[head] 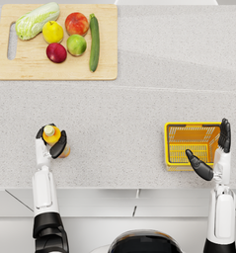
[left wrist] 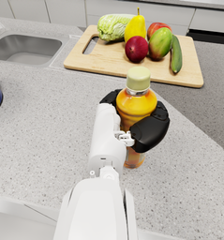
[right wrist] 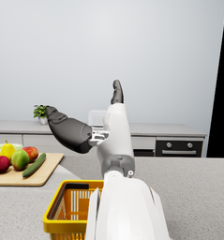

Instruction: Pick up the lemon tea and place it into the yellow basket

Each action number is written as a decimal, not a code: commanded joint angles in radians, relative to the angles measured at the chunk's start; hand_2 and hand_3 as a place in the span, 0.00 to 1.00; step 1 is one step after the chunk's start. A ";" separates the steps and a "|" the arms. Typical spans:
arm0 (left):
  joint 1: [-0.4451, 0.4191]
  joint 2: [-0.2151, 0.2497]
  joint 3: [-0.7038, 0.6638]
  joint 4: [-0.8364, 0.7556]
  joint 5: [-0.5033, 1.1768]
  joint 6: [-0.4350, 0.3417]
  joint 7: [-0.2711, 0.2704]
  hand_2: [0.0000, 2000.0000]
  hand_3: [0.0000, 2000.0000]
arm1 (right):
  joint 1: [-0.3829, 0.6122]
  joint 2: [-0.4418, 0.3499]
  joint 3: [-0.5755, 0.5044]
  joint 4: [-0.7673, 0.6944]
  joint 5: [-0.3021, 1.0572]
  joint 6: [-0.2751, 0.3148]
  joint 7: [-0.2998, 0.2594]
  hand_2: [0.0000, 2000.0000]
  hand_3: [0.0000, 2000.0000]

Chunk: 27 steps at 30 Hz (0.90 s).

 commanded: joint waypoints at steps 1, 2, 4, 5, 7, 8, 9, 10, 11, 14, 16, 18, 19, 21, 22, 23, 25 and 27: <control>0.013 0.003 0.002 -0.024 -0.001 -0.014 -0.004 1.00 1.00 | 0.015 -0.001 0.025 0.005 0.000 0.000 0.000 0.00 0.00; 0.008 0.006 0.002 -0.051 -0.001 -0.027 -0.004 1.00 1.00 | 0.018 -0.002 0.028 0.008 0.000 0.000 0.000 0.00 0.00; -0.026 0.009 0.015 -0.234 -0.001 -0.041 0.002 1.00 1.00 | 0.014 -0.006 0.064 0.004 0.000 0.000 0.000 0.00 0.00; -0.027 0.010 0.024 -0.313 0.000 -0.046 0.005 1.00 1.00 | 0.012 -0.008 0.102 -0.001 0.000 0.000 0.000 0.00 0.00; -0.024 0.015 0.048 -0.448 0.000 -0.061 0.005 1.00 1.00 | 0.030 -0.017 0.170 0.005 0.000 0.000 0.000 0.00 0.00; -0.017 0.018 0.061 -0.514 -0.001 -0.066 0.004 1.00 1.00 | 0.042 -0.028 0.216 0.008 0.000 0.000 0.000 0.00 0.00; -0.006 0.021 0.071 -0.559 -0.001 -0.070 0.004 1.00 1.00 | 0.048 -0.037 0.250 0.000 0.000 0.000 0.000 0.00 0.00; 0.011 0.026 0.087 -0.603 -0.001 -0.072 0.003 1.00 1.00 | 0.056 -0.045 0.280 -0.016 0.000 0.000 0.000 0.00 0.00; 0.024 0.032 0.106 -0.636 -0.001 -0.074 0.003 1.00 1.00 | 0.066 -0.056 0.296 -0.034 0.000 0.000 0.000 0.00 0.00; 0.064 0.053 0.162 -0.684 -0.001 -0.076 0.001 1.00 1.00 | 0.106 -0.086 0.358 -0.083 0.089 0.000 0.000 0.00 0.00; 0.088 0.071 0.214 -0.693 -0.001 -0.077 0.001 1.00 1.00 | 0.127 -0.116 0.408 -0.121 0.144 0.000 0.000 0.00 0.00; 0.109 0.091 0.259 -0.708 -0.001 -0.080 0.000 1.00 1.00 | 0.149 -0.130 0.457 -0.162 0.172 0.000 0.000 0.00 0.00; 0.116 0.101 0.282 -0.712 -0.001 -0.082 -0.001 1.00 1.00 | 0.159 -0.140 0.466 -0.176 0.181 0.000 0.000 0.00 0.00; 0.121 0.114 0.328 -0.720 -0.001 -0.087 -0.002 1.00 1.00 | 0.187 -0.162 0.469 -0.220 0.191 0.000 0.000 0.00 0.00; 0.115 0.116 0.357 -0.734 -0.001 -0.088 -0.002 1.00 1.00 | 0.200 -0.172 0.469 -0.243 0.195 0.000 0.000 0.00 0.00; 0.114 0.121 0.393 -0.739 -0.001 -0.088 -0.003 1.00 1.00 | 0.211 -0.181 0.478 -0.273 0.197 0.000 0.000 0.00 0.00; 0.106 0.125 0.449 -0.761 -0.001 -0.089 -0.003 1.00 1.00 | 0.230 -0.196 0.502 -0.310 0.199 0.000 0.000 0.00 0.00; 0.096 0.128 0.487 -0.794 -0.001 -0.089 -0.004 1.00 1.00 | 0.241 -0.208 0.516 -0.331 0.201 0.000 0.000 0.00 0.00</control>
